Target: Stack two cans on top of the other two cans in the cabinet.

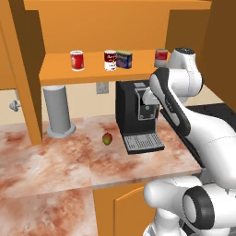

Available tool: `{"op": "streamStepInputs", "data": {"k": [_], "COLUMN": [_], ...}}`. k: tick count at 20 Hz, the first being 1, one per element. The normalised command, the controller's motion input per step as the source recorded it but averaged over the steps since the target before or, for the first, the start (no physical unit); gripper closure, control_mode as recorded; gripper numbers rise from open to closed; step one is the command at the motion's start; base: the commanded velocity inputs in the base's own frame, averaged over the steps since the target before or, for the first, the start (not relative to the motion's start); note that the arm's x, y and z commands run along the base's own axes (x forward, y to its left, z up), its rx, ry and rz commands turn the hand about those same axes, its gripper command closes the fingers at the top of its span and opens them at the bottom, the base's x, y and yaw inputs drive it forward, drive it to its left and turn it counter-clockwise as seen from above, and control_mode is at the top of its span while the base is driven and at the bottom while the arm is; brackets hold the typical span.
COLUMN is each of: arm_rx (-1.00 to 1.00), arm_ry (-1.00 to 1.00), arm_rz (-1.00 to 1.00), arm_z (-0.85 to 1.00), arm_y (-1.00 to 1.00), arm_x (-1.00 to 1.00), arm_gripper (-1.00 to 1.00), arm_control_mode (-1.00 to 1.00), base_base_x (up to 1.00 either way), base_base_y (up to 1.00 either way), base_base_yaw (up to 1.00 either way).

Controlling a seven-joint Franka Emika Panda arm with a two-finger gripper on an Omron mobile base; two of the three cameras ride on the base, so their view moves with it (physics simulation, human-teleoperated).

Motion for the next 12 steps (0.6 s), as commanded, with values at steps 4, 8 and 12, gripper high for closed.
{"op": "streamStepInputs", "data": {"k": [4,8,12], "arm_rx": [0.02,0.0,0.11], "arm_ry": [-0.1,0.0,-0.13], "arm_rz": [0.0,0.0,-0.06], "arm_z": [-0.01,-0.05,-0.03], "arm_y": [-0.02,-0.06,0.0], "arm_x": [-0.15,-0.19,-0.31], "arm_gripper": [-1.0,-1.0,-1.0], "arm_control_mode": [-1.0,-1.0,-1.0], "base_base_x": [0.0,0.0,0.0], "base_base_y": [0.0,0.0,0.0], "base_base_yaw": [0.0,0.0,0.0]}}
